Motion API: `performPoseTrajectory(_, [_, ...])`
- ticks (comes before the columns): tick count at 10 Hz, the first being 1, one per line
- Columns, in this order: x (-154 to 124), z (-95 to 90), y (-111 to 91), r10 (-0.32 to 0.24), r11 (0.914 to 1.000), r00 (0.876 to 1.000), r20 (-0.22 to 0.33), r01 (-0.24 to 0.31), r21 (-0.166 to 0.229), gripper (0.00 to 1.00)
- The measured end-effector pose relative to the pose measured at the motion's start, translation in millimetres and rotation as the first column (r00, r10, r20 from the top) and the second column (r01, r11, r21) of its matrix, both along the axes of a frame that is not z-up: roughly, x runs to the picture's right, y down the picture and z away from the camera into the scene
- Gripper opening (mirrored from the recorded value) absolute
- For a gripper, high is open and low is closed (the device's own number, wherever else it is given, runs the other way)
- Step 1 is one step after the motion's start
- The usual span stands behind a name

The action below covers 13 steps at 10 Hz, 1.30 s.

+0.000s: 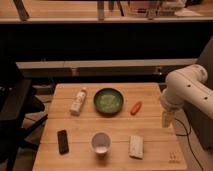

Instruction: Place the white sponge in the ceramic bowl

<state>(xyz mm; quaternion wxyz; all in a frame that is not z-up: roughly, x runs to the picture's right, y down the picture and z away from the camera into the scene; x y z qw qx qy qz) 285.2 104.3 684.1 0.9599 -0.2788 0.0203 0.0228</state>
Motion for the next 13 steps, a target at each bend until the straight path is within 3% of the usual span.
performPoseTrajectory(13, [0.0, 0.0, 0.1, 0.0, 1.0, 1.0, 0.0, 0.0, 0.0, 0.8])
